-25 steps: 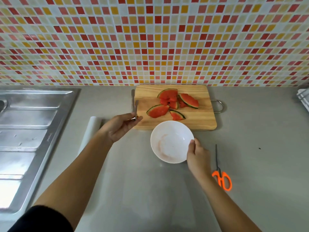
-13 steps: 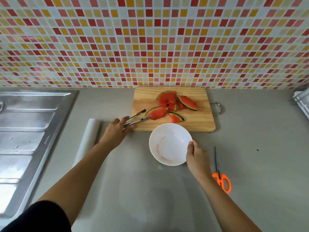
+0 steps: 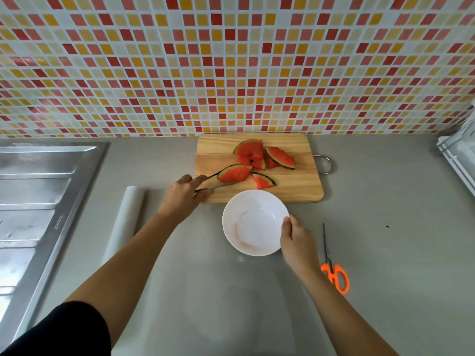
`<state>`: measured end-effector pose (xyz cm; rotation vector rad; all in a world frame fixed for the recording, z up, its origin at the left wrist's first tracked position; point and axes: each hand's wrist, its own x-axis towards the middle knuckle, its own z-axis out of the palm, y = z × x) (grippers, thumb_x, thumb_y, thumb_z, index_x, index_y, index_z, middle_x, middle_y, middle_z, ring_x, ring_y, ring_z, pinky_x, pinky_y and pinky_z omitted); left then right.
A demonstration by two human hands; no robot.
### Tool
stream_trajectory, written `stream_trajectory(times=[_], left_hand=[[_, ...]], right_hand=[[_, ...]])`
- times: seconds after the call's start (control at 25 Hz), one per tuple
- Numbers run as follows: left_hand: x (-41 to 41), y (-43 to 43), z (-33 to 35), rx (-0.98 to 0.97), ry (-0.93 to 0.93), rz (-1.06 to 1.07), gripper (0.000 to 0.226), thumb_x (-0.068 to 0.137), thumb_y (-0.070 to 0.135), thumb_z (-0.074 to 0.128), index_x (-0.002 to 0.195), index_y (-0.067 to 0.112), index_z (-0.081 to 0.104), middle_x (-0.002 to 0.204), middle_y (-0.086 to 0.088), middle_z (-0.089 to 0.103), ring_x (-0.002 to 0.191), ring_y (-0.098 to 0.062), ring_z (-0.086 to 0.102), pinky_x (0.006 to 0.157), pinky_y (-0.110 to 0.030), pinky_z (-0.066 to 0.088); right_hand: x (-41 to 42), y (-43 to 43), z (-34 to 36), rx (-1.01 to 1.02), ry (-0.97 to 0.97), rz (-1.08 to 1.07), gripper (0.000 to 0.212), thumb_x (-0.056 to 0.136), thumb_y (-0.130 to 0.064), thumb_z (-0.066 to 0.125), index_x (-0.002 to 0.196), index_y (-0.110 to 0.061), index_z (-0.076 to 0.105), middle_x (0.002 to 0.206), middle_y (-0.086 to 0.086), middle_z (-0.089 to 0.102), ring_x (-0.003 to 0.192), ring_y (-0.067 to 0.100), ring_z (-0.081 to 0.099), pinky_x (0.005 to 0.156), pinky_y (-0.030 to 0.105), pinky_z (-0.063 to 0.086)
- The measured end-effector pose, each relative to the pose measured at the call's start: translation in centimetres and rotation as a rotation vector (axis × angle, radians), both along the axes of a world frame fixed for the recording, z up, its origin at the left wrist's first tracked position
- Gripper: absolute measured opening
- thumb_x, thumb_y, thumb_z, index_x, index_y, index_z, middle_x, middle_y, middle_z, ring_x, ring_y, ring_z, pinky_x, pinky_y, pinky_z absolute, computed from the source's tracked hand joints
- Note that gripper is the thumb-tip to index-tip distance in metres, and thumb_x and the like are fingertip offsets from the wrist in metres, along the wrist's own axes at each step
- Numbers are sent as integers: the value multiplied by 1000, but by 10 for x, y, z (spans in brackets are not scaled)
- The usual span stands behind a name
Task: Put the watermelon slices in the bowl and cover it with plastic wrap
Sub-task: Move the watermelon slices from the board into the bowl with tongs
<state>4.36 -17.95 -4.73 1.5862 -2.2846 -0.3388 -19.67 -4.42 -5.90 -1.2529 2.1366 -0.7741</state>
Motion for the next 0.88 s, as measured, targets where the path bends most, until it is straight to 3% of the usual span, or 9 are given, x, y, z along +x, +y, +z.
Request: stream_trajectory(times=[0.16,0.32,0.68,0.88], left_hand=[[0,12,9,-275,-125,-136,36,74,9,79,105,-5,68,65,-21,53,49,-36,55,45,-36,49],[7,23,13,-335,-206,-110,36,74,10,78,104,-4,67,65,-18,51,51,-35,54,36,-32,44],[14,32,28,-356,-166,-99,35,70,3,81,102,-4,68,62,-17,51,47,-33,52,37,-29,42],[19,46,51,-469,-29,-69,30,81,11,73,108,-2,67,67,-17,52,51,-30,52,44,-32,45]], right_hand=[[-1,0,0,-9,9,-4,31,97,-26,32,112,-14,56,53,-6,47,51,7,47,42,23,24],[0,0,-1,-10,18,1,32,97,-26,33,115,-12,56,54,-8,47,52,5,46,42,20,24],[0,0,-2,-14,3,9,34,98,-27,31,115,-11,56,58,-8,48,56,5,47,45,22,26],[1,-2,-2,-18,-6,-1,34,98,-28,31,114,-12,56,57,-8,47,55,11,46,45,21,25]])
